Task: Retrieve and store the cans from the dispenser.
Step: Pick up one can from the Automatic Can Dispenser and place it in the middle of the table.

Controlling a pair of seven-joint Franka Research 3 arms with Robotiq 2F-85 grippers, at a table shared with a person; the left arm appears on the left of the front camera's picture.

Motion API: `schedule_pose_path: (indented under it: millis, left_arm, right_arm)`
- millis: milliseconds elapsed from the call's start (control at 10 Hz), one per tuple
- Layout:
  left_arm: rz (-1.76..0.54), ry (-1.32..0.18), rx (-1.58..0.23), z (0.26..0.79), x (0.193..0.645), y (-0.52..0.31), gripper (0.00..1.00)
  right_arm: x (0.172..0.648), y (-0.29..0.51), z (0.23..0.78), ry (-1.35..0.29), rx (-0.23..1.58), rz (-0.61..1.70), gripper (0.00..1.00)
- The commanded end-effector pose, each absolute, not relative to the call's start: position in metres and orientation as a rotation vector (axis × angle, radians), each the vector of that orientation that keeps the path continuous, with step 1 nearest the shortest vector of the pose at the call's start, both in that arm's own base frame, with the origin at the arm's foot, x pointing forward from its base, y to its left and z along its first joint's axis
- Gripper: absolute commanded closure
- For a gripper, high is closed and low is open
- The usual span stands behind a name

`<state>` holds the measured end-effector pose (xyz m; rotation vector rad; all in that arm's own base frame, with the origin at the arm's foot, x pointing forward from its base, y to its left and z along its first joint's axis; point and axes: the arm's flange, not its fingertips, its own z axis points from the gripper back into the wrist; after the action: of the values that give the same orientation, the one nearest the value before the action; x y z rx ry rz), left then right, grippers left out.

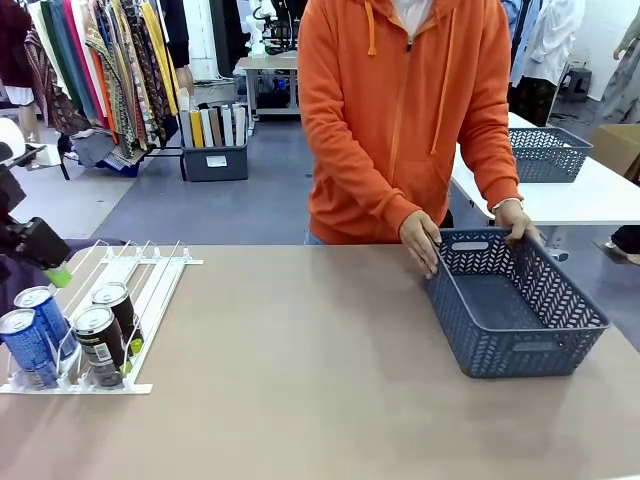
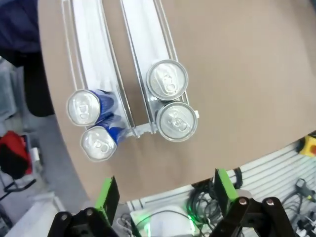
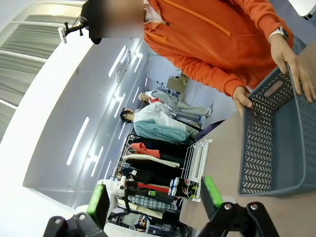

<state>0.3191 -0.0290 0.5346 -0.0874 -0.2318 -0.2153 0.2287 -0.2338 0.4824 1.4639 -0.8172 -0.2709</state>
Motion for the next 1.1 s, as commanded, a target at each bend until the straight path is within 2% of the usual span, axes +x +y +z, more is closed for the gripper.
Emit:
schedule_pose_path:
  millis: [0,200,500,800,1000]
  left_arm:
    - [-0.202,-0.265,-0.097,0.551,0.306,-0.022,0.0]
    - [-0.219,-0.243,-0.096,0.539,0.316,-0.028,0.0]
    - [-0.157,-0.118,-0.137,0.485,0.339,-0.056,0.0]
    - [-0.053,-0.118,-0.09,0.458,0.356,-0.065,0.0]
    - [-0.097,-0.083,-0.108,0.441,0.372,-0.068,0.0]
  right_arm:
    - [0.23,-0.234,0.485,-0.844,1.473,-0.261,0.0]
    - [0.23,-0.234,0.485,-0.844,1.473,-0.261,0.0]
    - [0.23,-0.234,0.485,-0.844,1.473,-0.261,0.0]
    - [0.23,-0.234,0.485,-0.844,1.473,-0.261,0.0]
    - [0.23,-0.234,0.485,-0.844,1.473,-0.261,0.0]
